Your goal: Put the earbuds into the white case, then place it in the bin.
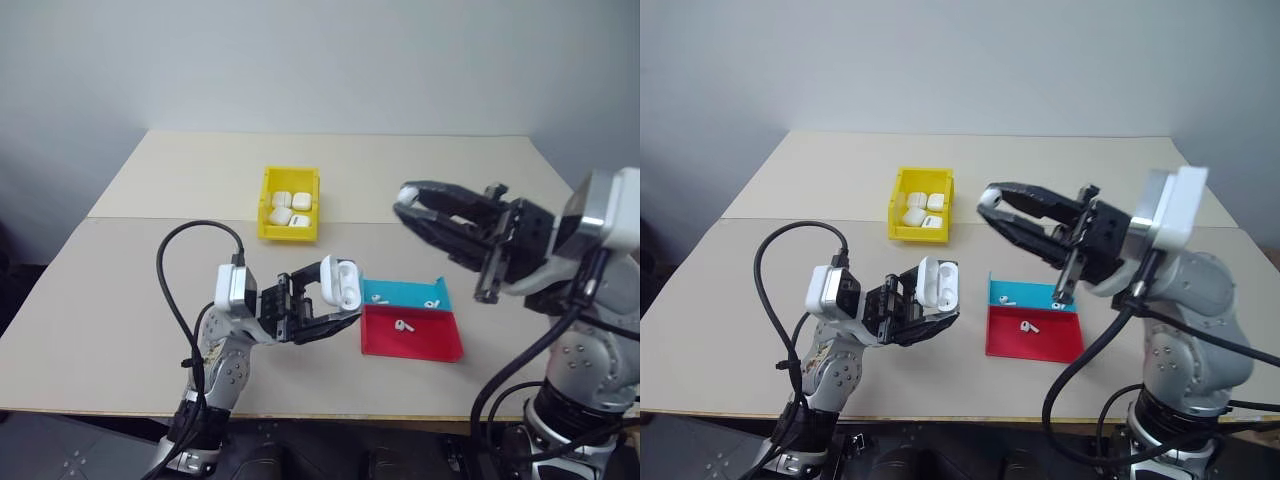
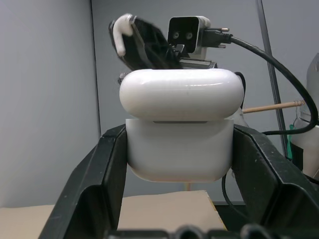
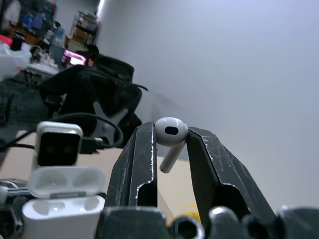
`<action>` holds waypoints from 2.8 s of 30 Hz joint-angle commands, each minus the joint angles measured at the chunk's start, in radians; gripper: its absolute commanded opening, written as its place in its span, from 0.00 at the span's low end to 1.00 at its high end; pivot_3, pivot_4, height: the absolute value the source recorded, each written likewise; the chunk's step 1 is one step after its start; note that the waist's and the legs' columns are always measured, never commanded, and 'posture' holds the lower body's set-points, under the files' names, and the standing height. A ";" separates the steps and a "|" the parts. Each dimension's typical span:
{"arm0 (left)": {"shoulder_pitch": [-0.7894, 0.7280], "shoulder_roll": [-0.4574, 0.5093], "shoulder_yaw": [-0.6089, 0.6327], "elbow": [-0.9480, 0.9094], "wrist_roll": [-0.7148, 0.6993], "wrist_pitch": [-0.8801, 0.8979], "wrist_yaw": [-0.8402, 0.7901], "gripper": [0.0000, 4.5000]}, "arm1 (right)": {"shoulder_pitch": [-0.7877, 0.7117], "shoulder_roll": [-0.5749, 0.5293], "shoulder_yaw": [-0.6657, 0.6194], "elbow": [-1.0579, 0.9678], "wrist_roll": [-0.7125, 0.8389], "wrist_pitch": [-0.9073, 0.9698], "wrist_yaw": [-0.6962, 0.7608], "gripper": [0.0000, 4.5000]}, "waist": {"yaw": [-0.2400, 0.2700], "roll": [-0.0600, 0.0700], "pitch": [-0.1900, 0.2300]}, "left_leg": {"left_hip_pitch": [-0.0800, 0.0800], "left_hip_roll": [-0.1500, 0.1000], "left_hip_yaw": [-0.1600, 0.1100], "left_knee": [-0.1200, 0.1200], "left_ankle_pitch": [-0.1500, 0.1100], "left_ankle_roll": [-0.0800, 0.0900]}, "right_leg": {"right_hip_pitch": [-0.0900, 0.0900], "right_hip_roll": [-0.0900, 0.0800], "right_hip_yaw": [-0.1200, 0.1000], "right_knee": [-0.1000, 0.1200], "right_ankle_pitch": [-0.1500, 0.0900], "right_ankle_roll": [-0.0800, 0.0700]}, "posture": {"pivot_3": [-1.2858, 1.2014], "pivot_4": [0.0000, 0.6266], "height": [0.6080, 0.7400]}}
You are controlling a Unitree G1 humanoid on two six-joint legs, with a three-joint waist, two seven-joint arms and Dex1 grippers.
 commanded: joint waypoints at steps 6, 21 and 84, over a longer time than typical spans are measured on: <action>-0.037 0.012 0.023 -0.047 -0.021 0.046 -0.027 0.62 | 0.056 -0.029 0.130 0.054 -0.017 -0.232 0.045 0.22 | 0.000 0.000 0.000 | 0.000 0.000 0.000 0.000 0.000 0.000 | 0.000 0.000 0.000 0.000 0.000 0.000 | 0.52 0.24 1.00; -0.027 0.002 0.024 -0.063 -0.007 0.050 -0.034 0.62 | 0.077 -0.110 0.243 0.133 -0.048 -0.368 0.056 0.22 | 0.002 0.000 0.000 | 0.000 0.000 0.000 0.000 0.000 0.000 | 0.000 0.000 0.000 0.000 0.000 0.000 | 0.52 0.24 1.00; -0.010 0.007 0.057 0.034 0.091 -0.027 -0.073 0.62 | 0.072 -0.337 0.211 0.208 0.006 -0.379 0.091 0.42 | 0.003 0.000 0.000 | 0.000 0.000 0.001 0.000 0.000 0.000 | 0.000 0.000 0.000 -0.001 0.000 0.000 | 0.52 0.24 1.00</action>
